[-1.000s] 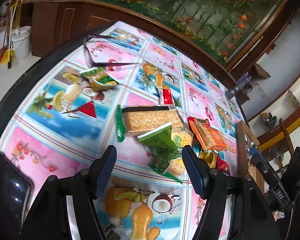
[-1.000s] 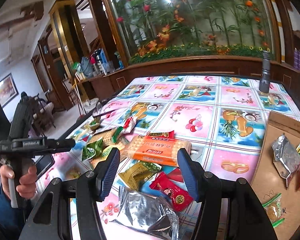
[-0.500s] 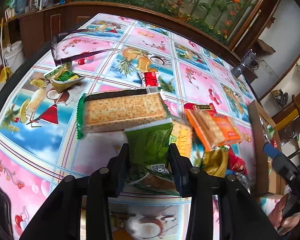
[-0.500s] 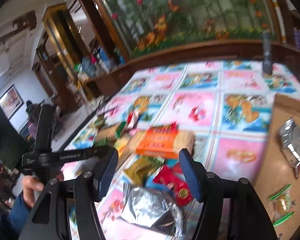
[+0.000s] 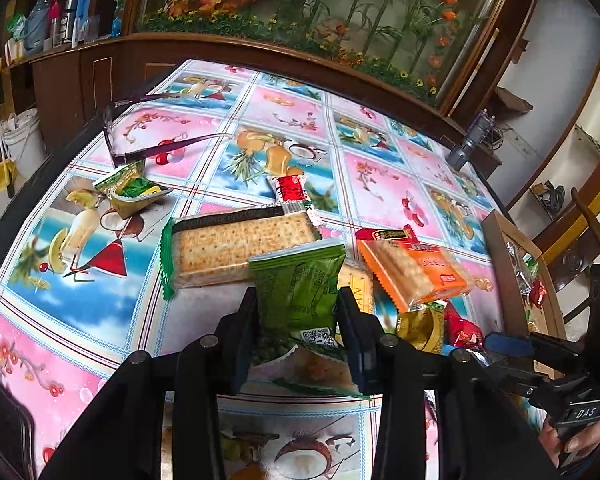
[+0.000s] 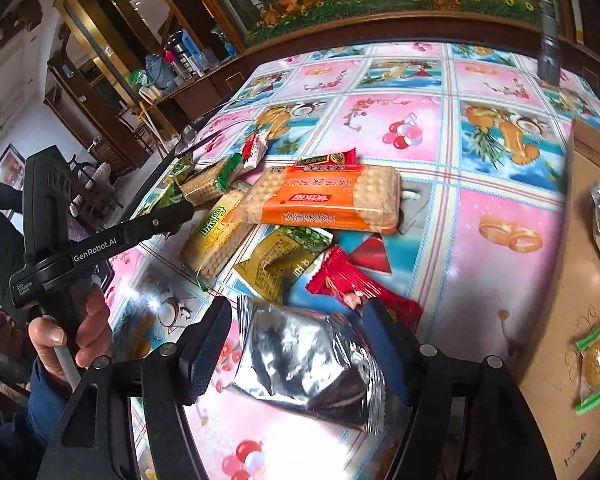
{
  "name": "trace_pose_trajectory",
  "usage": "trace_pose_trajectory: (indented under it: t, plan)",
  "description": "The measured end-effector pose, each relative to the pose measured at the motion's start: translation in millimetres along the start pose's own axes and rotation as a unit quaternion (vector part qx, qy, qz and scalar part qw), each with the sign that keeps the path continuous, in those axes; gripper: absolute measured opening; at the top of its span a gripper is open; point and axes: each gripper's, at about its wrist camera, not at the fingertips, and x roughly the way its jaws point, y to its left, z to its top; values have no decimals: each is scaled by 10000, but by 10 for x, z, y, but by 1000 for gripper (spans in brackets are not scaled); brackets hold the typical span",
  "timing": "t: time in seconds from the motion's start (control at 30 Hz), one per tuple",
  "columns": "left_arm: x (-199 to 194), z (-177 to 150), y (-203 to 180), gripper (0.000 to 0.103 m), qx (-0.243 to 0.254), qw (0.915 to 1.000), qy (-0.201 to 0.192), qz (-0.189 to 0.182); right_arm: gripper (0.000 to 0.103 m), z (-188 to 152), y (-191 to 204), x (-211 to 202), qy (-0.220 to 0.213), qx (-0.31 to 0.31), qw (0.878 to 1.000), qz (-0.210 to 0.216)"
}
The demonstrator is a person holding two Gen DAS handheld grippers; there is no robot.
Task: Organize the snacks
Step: 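Grasp a green pea bag with the left gripper while the right grasps a silver foil bag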
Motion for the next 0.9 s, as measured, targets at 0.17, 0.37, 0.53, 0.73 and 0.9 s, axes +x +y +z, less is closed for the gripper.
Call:
trace_pose_trajectory:
  t: [0.17,0.37,0.53,0.73,0.9]
  plan:
    - [-7,-7,-74,37,171,9998,-55,67,75,-60,14,64,283,-61,9995,-142]
    - [-25,-17,-120,37,266,9995,-127,72,82,-200,336,227,437,-658,9967,-204]
    - [-27,-13,-116,37,250,9996,-135,35,88,-319,598,282,588,-1234,9906,20]
    - [-38,0,-88,37,191,9997,-140,-18,88,-481,817,163,744,-2040,9747,533]
    - [-52,3,-91,37,176,9997,-129,-95,88,-451,796,146,405,-2004,9774,536]
